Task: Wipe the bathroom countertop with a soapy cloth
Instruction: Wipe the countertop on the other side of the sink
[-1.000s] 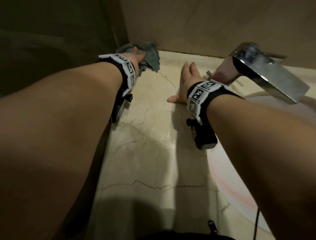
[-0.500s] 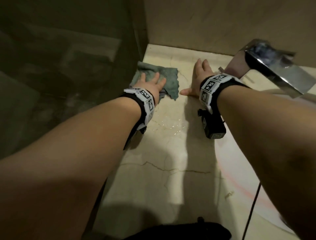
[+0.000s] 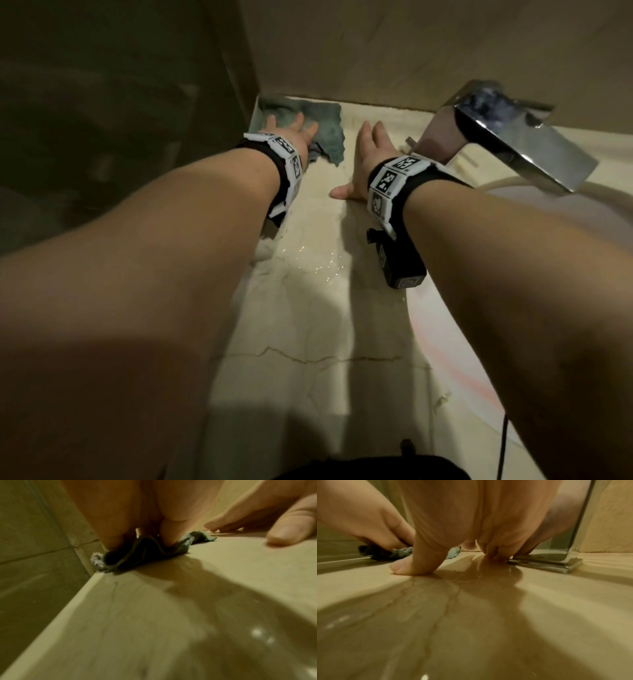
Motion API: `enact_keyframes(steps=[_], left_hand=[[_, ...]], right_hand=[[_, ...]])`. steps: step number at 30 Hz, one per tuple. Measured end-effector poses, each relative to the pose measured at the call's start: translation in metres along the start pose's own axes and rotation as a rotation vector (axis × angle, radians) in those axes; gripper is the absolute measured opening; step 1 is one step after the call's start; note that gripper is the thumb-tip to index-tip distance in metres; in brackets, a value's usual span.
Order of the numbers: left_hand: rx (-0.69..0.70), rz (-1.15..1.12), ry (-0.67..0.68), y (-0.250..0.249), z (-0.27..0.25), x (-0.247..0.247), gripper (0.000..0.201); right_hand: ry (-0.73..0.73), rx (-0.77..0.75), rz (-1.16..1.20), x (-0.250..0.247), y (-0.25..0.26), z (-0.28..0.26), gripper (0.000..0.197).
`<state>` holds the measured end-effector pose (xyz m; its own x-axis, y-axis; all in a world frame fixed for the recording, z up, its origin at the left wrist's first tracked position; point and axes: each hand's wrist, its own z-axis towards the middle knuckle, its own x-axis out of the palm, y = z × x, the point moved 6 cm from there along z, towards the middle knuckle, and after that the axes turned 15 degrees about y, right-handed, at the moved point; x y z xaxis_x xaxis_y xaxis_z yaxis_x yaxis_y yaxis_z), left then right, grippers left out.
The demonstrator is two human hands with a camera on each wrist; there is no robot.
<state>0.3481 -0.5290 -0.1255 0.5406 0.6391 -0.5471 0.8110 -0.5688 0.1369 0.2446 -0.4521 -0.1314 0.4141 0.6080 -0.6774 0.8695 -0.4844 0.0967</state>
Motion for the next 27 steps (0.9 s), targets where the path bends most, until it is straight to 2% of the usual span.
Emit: enact_keyframes(steps=[4,9,16,23,27], left_hand=[[0.005,0.028,-0.035,-0.010,0.007,-0.019,0.097],[0.028,0.009,-0.044,-0.011,0.012,-0.024,0.088],[0.075,0.002,-0.061,-0.013,-0.002,0.003,0.083],[0.114,-0.043,0.007,-0.019,-0.027,0.041,0.091],[0.115,-0.045,0.037,-0.020,-0.029,0.043,0.096]], right_hand=[[0.026,-0.004,0.017,0.001,-0.001,0.007,0.130],[0.026,-0.019,0.024,-0.001,-0.001,0.003,0.127],[-0.014,-0.041,0.109,-0.001,-0.002,0.004,0.132],[-0.024,-0.051,0.116,0.002,-0.003,-0.002,0.131],[-0.006,-0.053,0.092,0.003,-0.002,-0.007,0.129]])
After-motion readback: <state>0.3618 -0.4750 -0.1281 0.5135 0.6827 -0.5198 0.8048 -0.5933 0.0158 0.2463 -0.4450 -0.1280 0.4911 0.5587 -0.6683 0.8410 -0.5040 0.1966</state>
